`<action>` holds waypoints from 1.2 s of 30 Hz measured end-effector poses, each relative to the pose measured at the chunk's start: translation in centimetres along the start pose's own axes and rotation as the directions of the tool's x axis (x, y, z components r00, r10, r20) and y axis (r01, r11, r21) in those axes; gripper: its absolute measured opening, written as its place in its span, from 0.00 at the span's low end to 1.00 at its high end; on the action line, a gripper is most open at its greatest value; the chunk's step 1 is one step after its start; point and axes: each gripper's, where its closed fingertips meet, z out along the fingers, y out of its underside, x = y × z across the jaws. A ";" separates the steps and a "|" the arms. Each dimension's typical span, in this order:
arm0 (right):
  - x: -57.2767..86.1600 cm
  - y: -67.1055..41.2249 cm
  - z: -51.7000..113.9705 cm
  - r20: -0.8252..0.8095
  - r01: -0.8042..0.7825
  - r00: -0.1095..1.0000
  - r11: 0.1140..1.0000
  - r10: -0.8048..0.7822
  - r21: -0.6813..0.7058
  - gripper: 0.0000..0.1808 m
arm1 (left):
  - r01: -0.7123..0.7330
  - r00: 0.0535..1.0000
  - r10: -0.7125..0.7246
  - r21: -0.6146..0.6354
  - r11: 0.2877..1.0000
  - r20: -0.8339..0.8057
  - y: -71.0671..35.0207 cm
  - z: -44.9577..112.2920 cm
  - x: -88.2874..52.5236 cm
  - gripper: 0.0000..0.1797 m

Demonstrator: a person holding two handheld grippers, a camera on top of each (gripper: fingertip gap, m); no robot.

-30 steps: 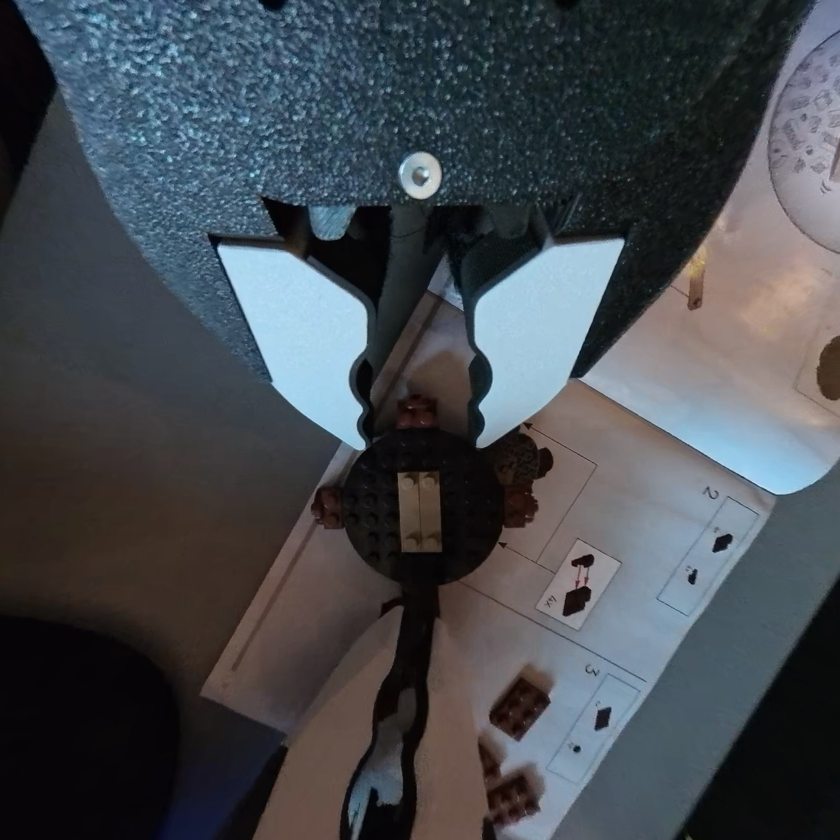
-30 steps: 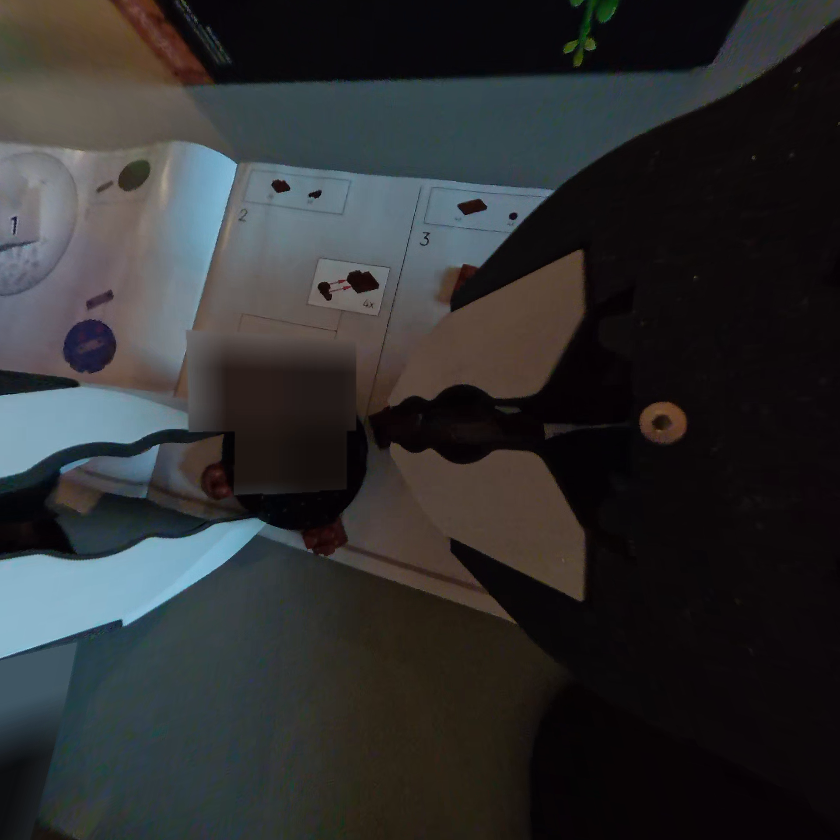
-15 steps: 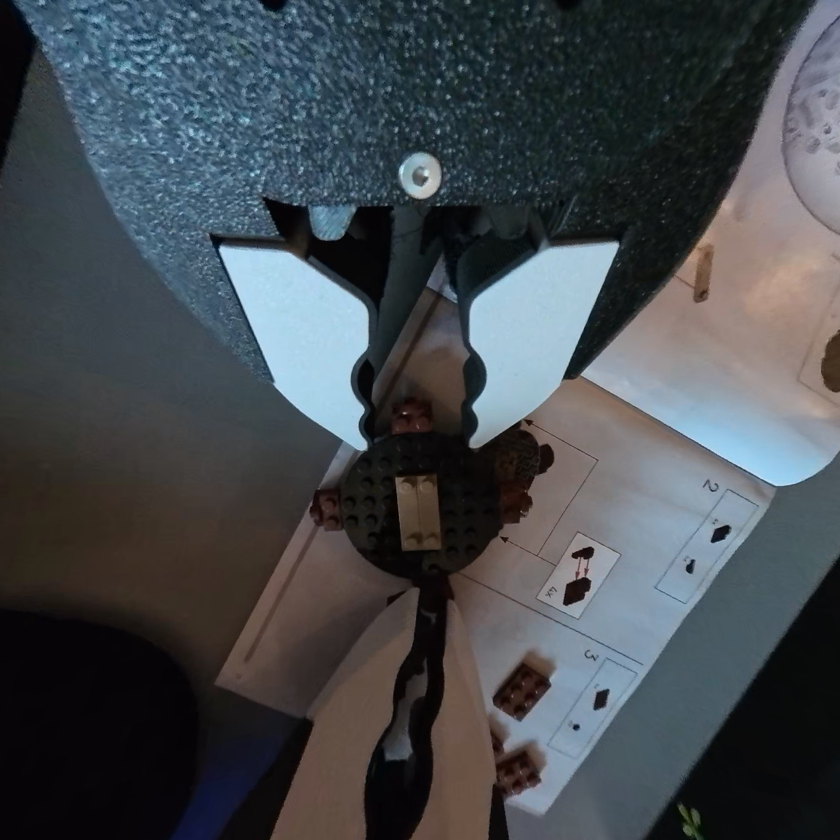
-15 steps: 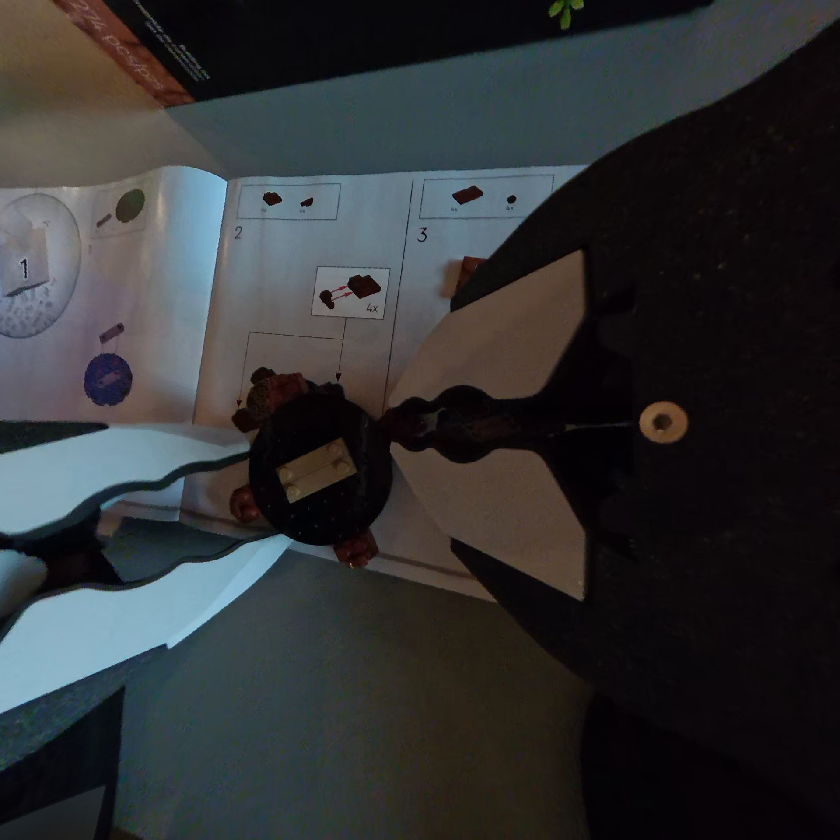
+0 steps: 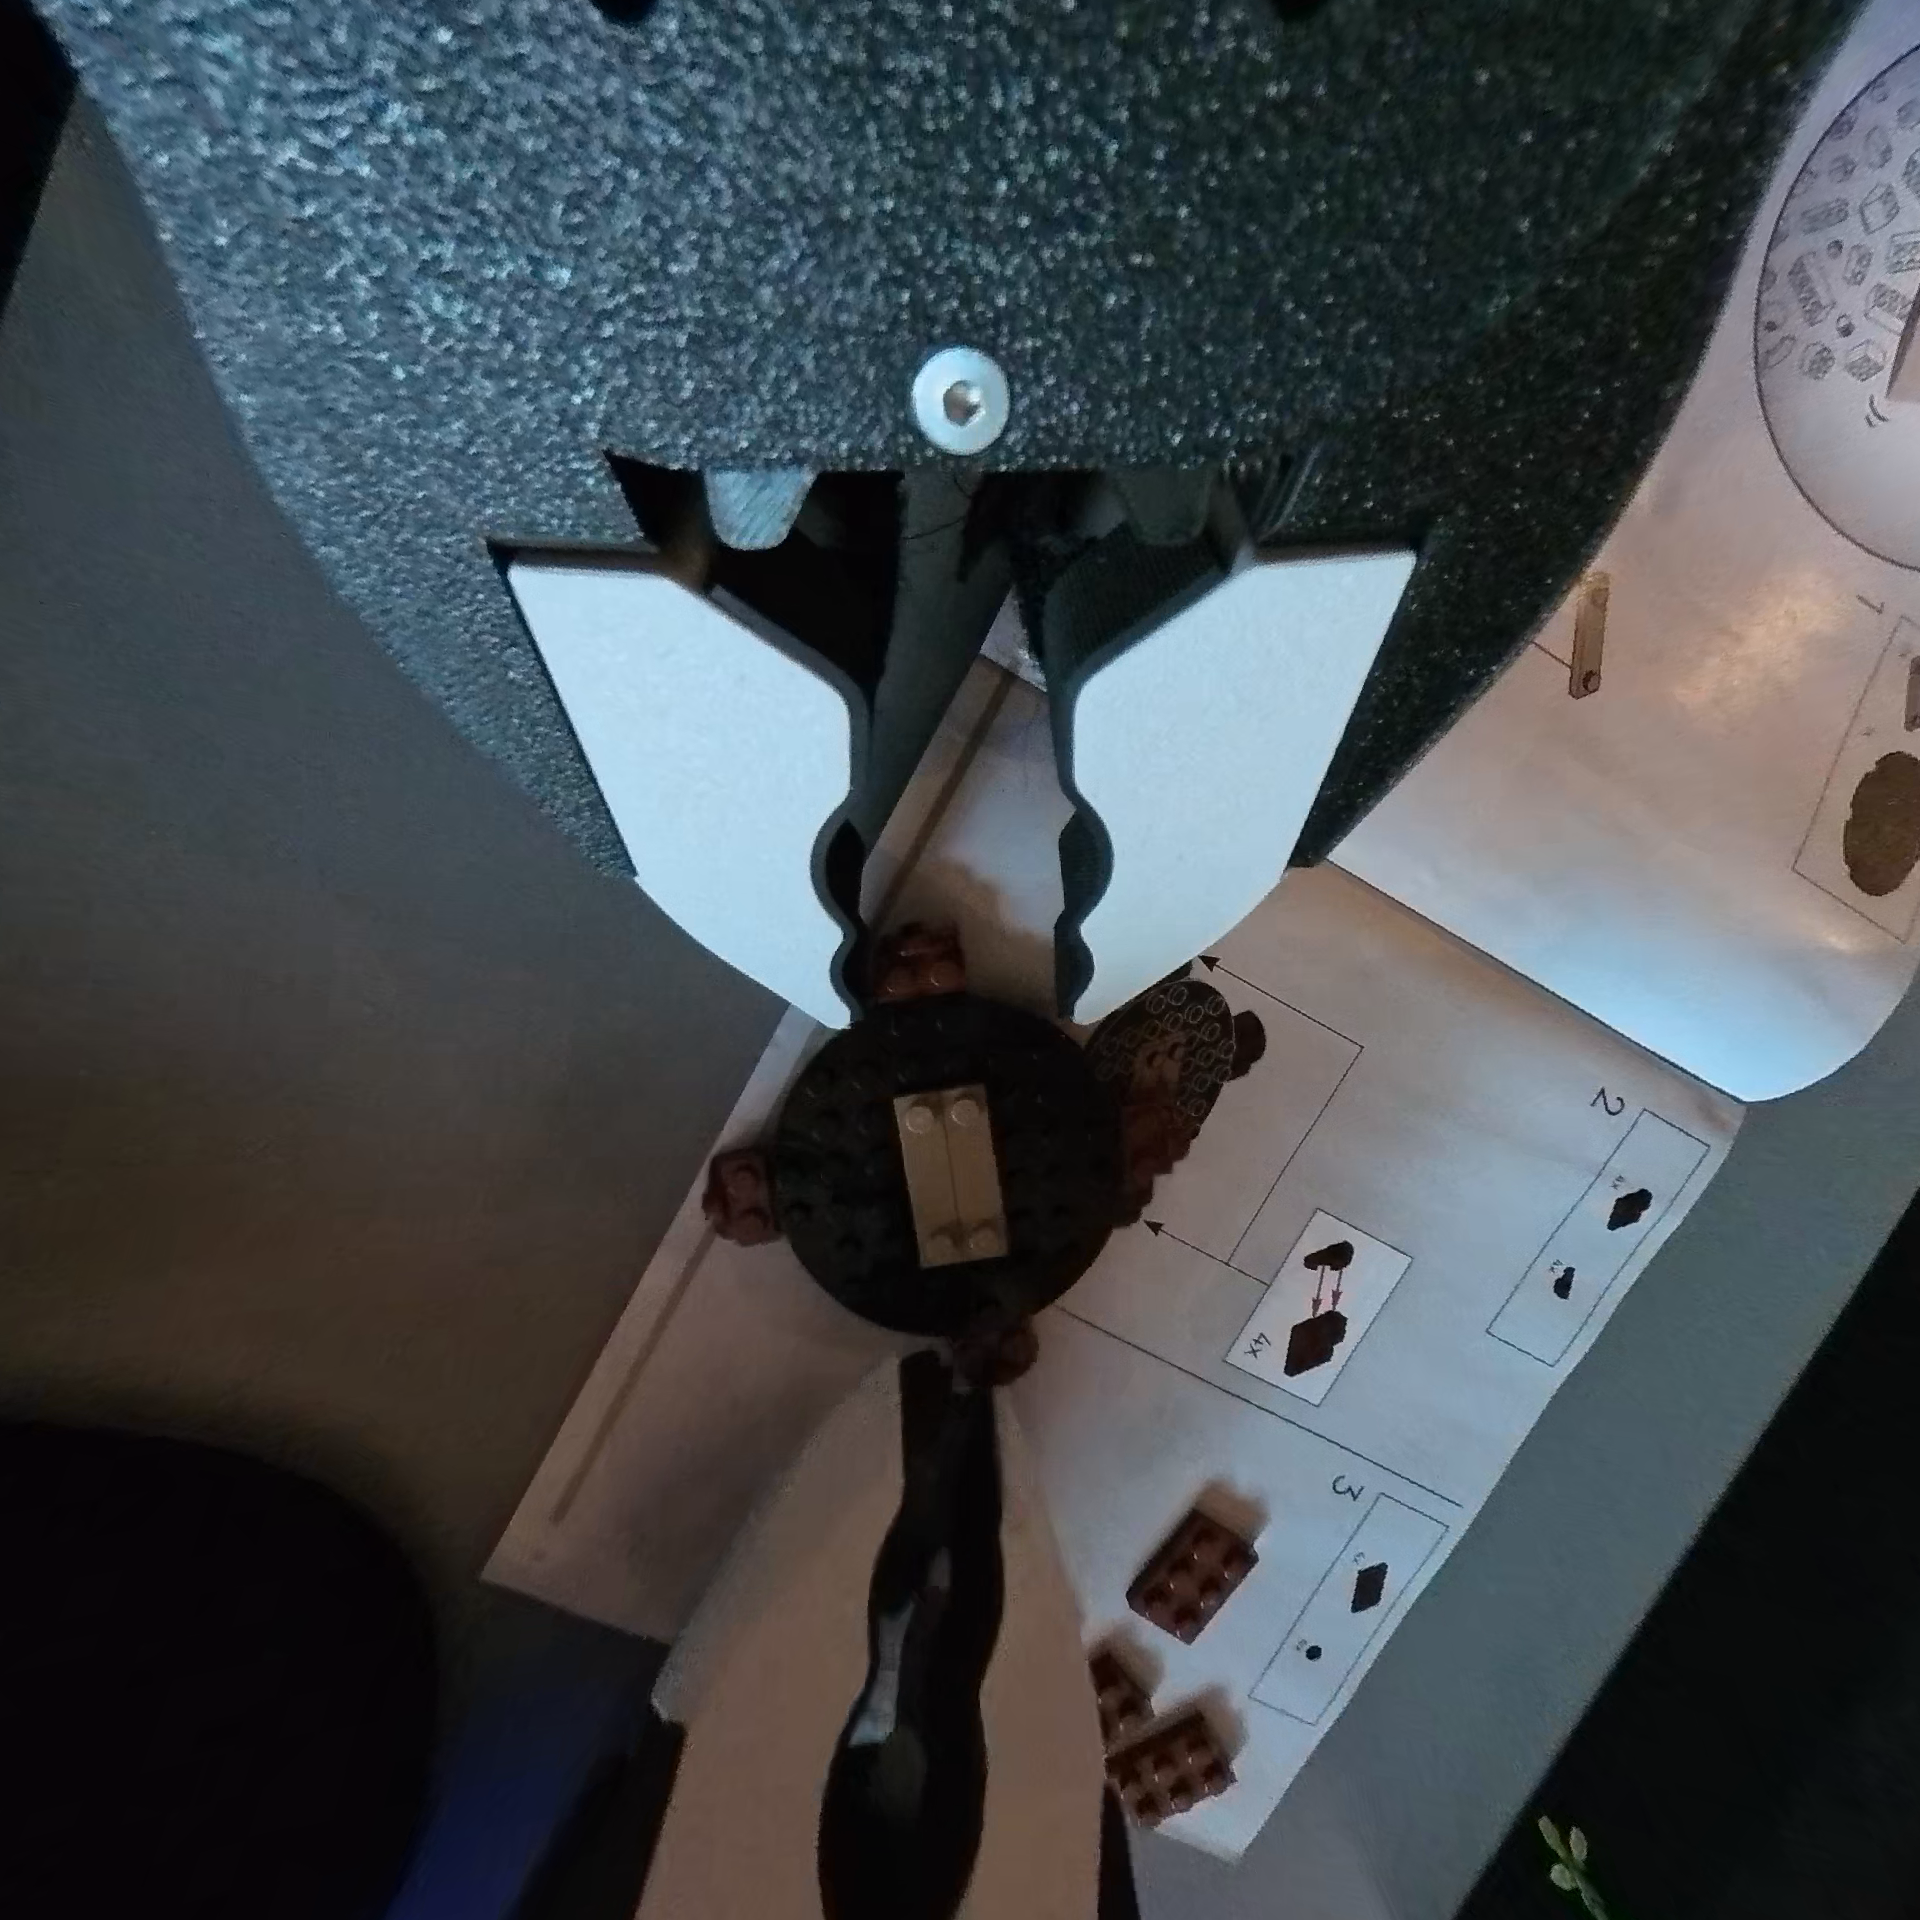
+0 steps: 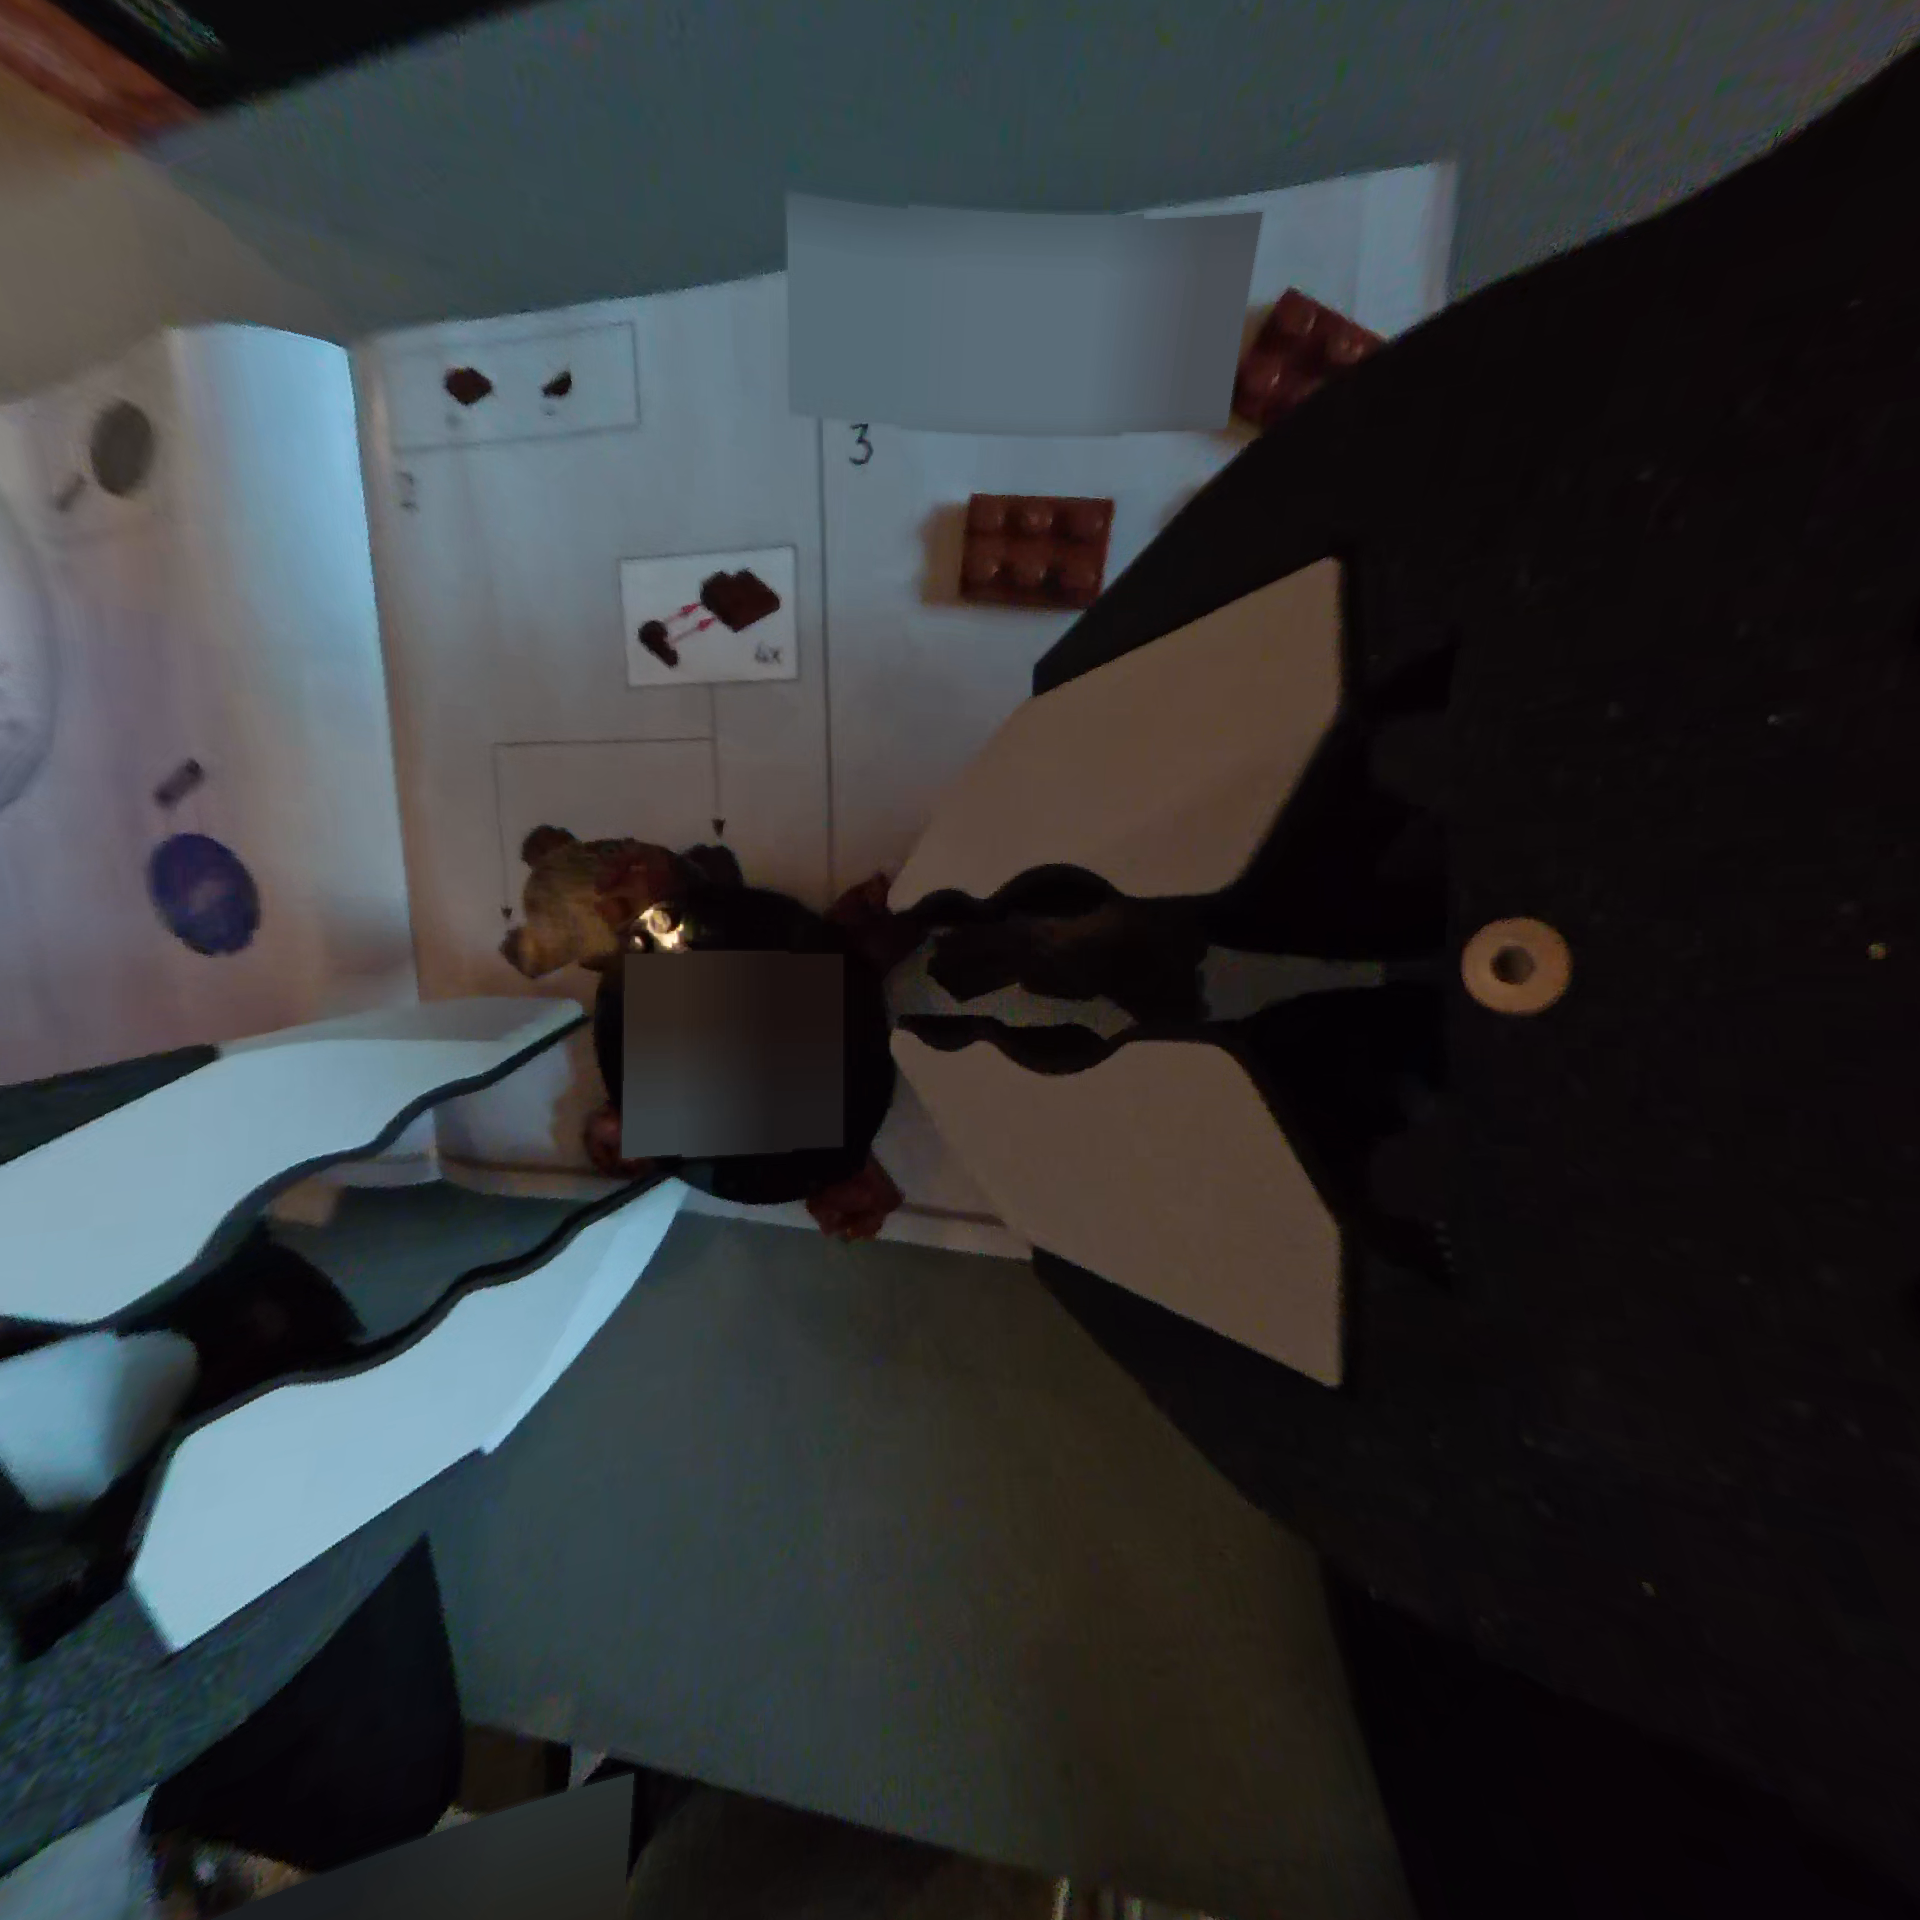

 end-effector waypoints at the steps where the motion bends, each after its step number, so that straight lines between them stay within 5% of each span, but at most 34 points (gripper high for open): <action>1: 0.0 0.0 0.0 -0.002 0.001 1.000 1.000 -0.001 0.006 0.08 | 0.003 1.000 -0.003 0.000 1.000 0.000 0.0 0.0 0.0 0.19; 9: 0.2 0.2 -0.3 -0.003 0.038 0.999 0.999 -0.038 -0.026 0.08 | 0.016 1.000 -0.016 -0.006 1.000 0.010 0.1 0.0 -0.3 0.21; 14: 0.8 -0.9 -0.1 0.014 0.217 0.976 0.976 -0.217 -0.008 0.19 | -0.044 0.998 0.044 -0.012 0.999 0.040 -0.4 -0.4 0.5 0.22; 23: 0.6 -0.2 0.6 0.211 0.288 0.937 0.958 -0.279 -0.010 0.16 | -0.016 0.999 0.017 -0.017 1.000 0.031 -0.2 -0.2 0.6 0.23; 36: 0.6 0.1 0.7 0.218 0.374 0.903 0.927 -0.371 0.031 0.08 | -0.008 1.000 0.008 -0.013 1.000 0.024 -0.1 0.0 0.5 0.22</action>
